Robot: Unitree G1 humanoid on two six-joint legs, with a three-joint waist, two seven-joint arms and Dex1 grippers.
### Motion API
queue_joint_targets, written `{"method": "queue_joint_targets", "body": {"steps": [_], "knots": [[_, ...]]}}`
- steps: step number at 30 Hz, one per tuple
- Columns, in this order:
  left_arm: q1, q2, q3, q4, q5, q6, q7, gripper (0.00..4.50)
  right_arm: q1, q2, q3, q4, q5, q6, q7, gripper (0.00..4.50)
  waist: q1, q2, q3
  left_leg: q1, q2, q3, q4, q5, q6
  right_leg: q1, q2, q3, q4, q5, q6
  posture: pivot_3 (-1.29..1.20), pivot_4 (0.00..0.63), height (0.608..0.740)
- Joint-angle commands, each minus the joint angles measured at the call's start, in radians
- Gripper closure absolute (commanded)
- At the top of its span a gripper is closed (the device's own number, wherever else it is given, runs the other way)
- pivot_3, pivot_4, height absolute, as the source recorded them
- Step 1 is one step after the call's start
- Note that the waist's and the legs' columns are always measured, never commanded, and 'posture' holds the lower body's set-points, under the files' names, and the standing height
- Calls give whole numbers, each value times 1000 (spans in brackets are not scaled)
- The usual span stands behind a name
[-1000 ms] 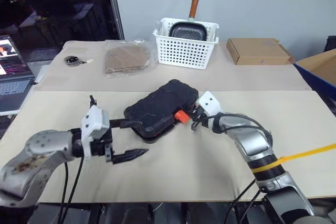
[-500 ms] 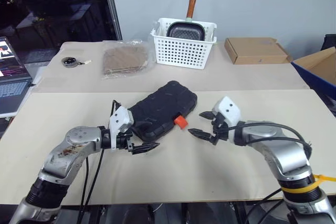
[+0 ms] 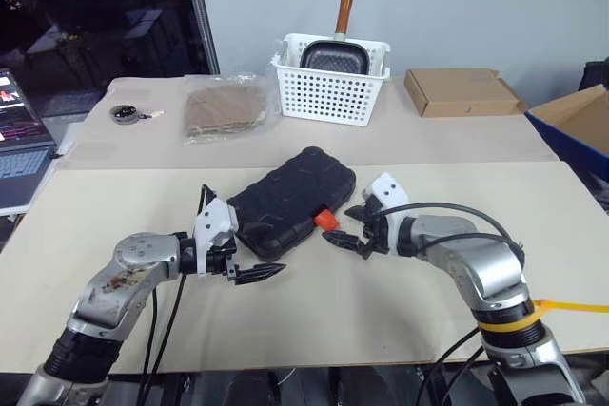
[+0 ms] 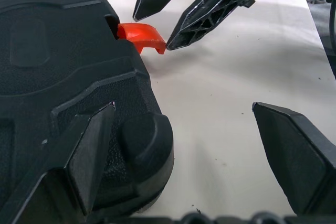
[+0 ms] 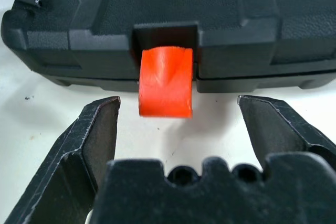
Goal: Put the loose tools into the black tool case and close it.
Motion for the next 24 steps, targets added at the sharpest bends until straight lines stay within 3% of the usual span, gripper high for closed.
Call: {"method": "queue_joint_targets", "body": {"steps": [1, 3, 23, 24], "knots": [[37, 17, -8, 16, 29, 21, 5, 0, -29, 14, 14, -4, 8, 8, -3, 979, 1, 0, 0, 0, 0, 0, 0, 0, 0, 0, 0, 0, 0, 0, 0, 0, 150, 740], [43, 18, -4, 13, 30, 21, 5, 0, -30, 15, 21, -7, 7, 11, -6, 1654, 1, 0, 0, 0, 0, 0, 0, 0, 0, 0, 0, 0, 0, 0, 0, 0, 150, 740], [47, 16, -9, 17, 54, 2, 4, 0, -39, -10, 25, -40, 1, 27, -19, 1654, 6, 0, 0, 0, 0, 0, 0, 0, 0, 0, -1, 0, 0, 0, 0, 0, 150, 740], [48, 16, -9, 17, 54, 1, 3, 0, -39, -10, 24, -39, 1, 27, -20, 2159, 7, 0, 0, 0, 0, 0, 0, 0, 0, 0, -1, 0, 0, 0, 0, 0, 150, 740]]}}
